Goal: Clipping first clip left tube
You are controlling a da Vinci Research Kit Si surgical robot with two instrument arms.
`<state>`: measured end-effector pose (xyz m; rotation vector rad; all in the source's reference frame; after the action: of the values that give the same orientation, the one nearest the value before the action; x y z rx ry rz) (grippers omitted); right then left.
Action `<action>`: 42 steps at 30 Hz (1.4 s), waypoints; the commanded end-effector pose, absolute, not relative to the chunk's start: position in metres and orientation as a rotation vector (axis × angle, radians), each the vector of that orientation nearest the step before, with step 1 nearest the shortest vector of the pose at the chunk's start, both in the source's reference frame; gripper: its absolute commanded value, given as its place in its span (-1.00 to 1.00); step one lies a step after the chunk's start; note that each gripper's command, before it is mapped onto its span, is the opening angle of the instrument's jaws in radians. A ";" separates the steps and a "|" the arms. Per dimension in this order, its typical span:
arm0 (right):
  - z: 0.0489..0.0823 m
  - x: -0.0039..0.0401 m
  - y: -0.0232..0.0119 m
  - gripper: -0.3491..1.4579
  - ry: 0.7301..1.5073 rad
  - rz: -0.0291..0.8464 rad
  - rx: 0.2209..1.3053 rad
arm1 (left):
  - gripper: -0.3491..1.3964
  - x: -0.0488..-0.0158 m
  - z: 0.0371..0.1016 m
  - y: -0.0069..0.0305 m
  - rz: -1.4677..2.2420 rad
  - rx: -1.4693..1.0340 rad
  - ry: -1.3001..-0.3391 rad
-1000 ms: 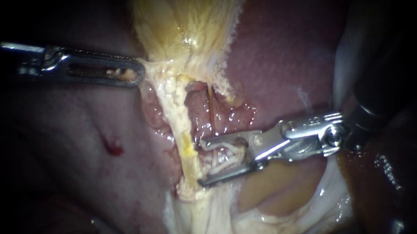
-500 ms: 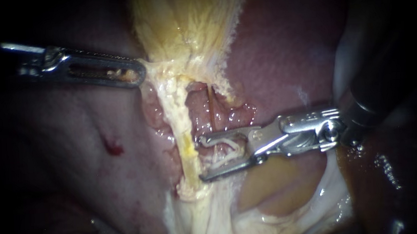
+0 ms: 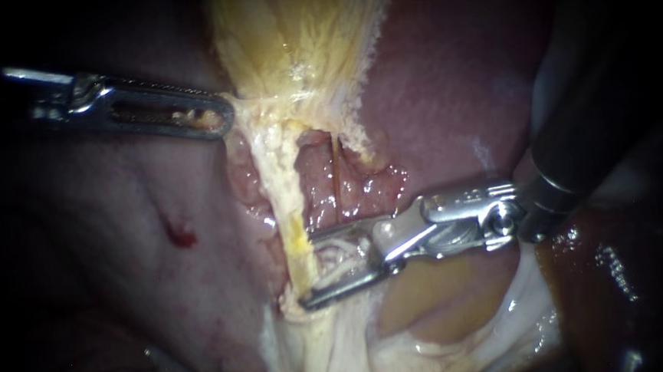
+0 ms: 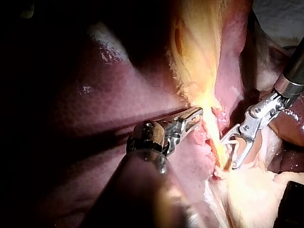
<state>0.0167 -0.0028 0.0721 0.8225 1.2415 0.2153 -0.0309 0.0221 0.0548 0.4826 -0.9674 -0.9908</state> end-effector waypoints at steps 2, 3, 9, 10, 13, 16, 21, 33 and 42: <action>0.0719 0.0171 -0.0028 -0.09 1.257 0.206 0.831 | -1.00 -0.0309 0.0549 0.0221 -0.991 0.483 -0.967; 0.0719 0.0174 -0.0029 -0.10 1.264 0.206 0.842 | -1.00 -0.0309 0.0549 0.0221 -0.991 0.483 -0.967; 0.0719 0.0188 -0.0032 -0.10 1.307 0.186 0.866 | -1.00 -0.0312 0.0550 0.0222 -0.991 0.484 -0.968; 0.0719 0.0191 -0.0033 -0.10 1.313 0.180 0.871 | -1.00 -0.0312 0.0550 0.0222 -0.991 0.484 -0.968; 0.0719 0.0198 -0.0037 -0.10 1.325 0.177 0.883 | -1.00 -0.0313 0.0550 0.0222 -0.991 0.484 -0.967; 0.0720 0.0206 -0.0040 -0.10 1.343 0.173 0.897 | -1.00 -0.0315 0.0551 0.0222 -0.992 0.484 -0.967; 0.0721 0.0217 -0.0043 -0.09 1.356 0.174 0.899 | -1.00 -0.0317 0.0551 0.0223 -0.991 0.485 -0.968; 0.0717 0.0217 -0.0045 -0.08 1.357 0.172 0.901 | -1.00 -0.0317 0.0552 0.0224 -0.991 0.486 -0.968; 0.0699 0.0209 -0.0057 -0.08 1.355 0.161 0.918 | -1.00 -0.0314 0.0554 0.0225 -0.989 0.487 -0.968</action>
<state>0.0208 -0.0058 0.0698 0.9187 1.3557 0.1609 -0.0314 0.0225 0.0554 0.4870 -0.9682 -0.9891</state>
